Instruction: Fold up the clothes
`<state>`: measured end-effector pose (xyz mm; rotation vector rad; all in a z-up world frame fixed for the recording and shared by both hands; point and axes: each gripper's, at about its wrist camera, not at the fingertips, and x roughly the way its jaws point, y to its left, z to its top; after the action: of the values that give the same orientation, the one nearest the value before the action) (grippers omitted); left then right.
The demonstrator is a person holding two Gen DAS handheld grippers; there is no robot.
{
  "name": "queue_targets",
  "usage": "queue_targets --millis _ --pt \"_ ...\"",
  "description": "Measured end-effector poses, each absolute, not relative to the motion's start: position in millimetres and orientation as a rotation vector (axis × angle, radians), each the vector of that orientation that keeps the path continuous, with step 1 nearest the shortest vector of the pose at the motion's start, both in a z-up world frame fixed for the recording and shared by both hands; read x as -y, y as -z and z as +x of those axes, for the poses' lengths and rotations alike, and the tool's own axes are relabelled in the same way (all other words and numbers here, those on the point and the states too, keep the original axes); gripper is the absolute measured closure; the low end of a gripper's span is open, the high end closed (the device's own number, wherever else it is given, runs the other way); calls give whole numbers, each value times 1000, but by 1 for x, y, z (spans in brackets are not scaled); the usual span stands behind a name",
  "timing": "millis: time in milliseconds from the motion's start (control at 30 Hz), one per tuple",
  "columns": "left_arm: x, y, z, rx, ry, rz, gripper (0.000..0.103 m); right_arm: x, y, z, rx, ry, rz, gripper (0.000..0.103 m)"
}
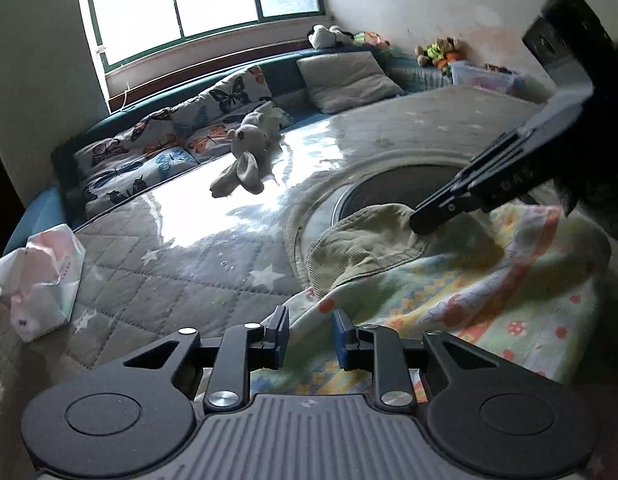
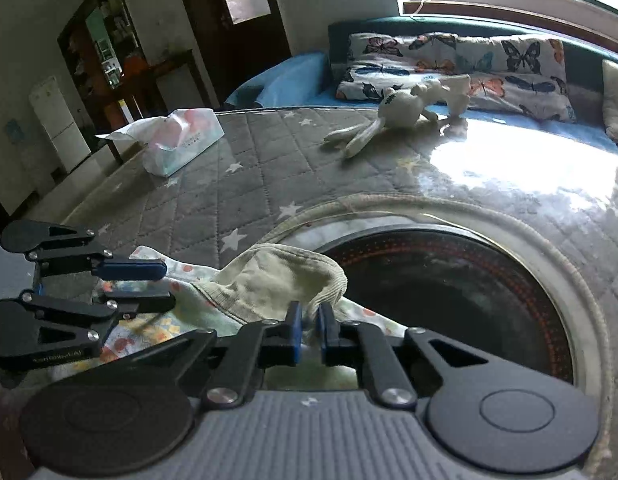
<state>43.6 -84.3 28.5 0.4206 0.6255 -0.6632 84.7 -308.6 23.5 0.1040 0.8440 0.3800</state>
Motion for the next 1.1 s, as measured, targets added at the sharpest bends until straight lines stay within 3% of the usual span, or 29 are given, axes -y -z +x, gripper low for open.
queue_targets --millis 100,133,200,267,433,667,867,1100 --pt "86 -25 49 -648 668 412 80 312 -21 88 -857 -382 129 88" --pt "86 -25 50 -651 670 405 92 314 -20 89 -861 -382 137 88" --pt "87 -25 49 -642 651 411 100 312 -22 86 -845 -386 131 98" --pt "87 -29 43 -613 632 416 102 310 -30 81 -803 -386 114 100" --pt "85 -53 42 -546 581 397 103 305 -57 77 -682 -361 68 100" --pt "83 -35 64 -635 487 361 100 304 -39 90 -738 -305 40 97" --pt "78 -52 33 -622 549 284 98 307 -52 53 -746 -385 -20 94" --pt "104 -44 17 -669 645 218 97 293 -30 34 -826 -410 -60 91"
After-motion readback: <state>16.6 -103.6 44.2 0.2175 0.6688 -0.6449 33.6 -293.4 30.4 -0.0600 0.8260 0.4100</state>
